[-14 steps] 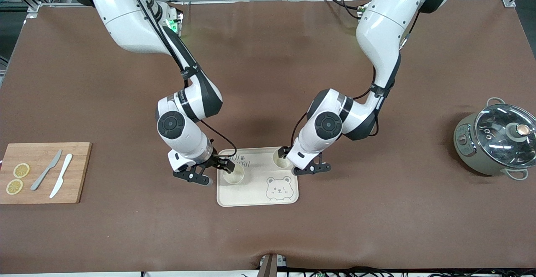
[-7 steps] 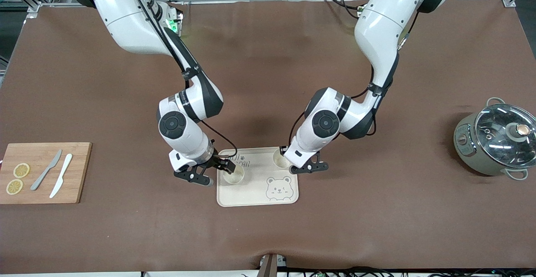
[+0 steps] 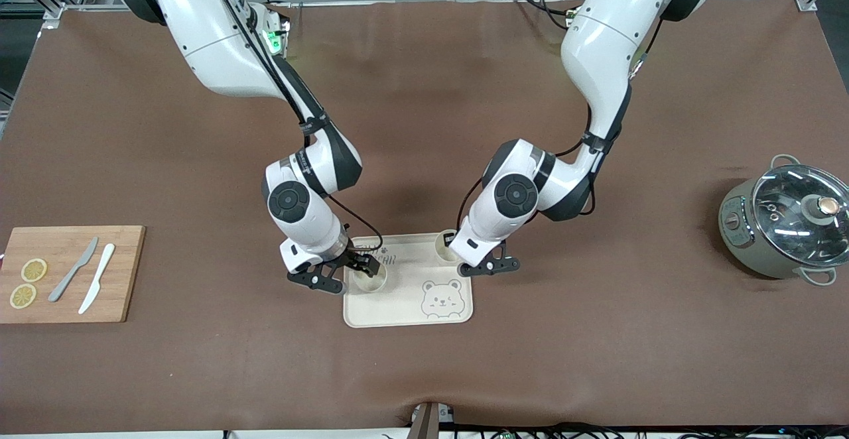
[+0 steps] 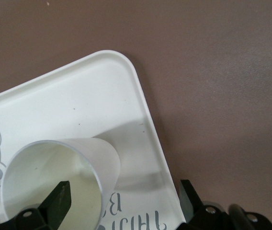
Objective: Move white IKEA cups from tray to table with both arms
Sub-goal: 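Close the left gripper on its cup while the right gripper grasps the other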
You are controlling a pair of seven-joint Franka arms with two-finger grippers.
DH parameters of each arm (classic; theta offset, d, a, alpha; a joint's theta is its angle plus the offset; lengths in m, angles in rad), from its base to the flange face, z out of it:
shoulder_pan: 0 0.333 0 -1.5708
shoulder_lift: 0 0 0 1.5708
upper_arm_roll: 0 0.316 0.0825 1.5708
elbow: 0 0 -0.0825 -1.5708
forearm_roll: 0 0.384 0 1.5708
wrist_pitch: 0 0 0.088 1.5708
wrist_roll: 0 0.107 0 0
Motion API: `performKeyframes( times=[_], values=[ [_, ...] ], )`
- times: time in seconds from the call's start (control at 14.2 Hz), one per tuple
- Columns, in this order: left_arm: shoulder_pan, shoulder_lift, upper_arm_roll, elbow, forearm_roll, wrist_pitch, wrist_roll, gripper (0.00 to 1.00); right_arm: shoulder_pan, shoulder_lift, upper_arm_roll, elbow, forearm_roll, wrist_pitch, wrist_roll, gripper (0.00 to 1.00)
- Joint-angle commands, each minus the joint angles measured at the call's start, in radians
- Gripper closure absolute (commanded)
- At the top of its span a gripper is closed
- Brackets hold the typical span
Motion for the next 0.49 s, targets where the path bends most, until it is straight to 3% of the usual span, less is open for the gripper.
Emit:
performKeyframes(
  times=[0.0, 0.35, 0.42],
  values=[
    [-0.008, -0.002, 0.009, 0.014, -0.01, 0.014, -0.022, 1.0, 0.013, 0.017, -0.011, 0.028, -0.019, -0.001, 0.029, 0.0],
    [0.017, -0.081, 0.042, 0.019, 0.012, 0.0, -0.004, 1.0, 0.013, 0.018, -0.011, 0.028, -0.019, -0.002, 0.035, 0.0],
    [0.02, -0.101, 0.055, 0.019, 0.038, -0.014, 0.009, 1.0, 0.015, 0.018, -0.011, 0.029, -0.019, -0.004, 0.035, 0.13]
  ],
)
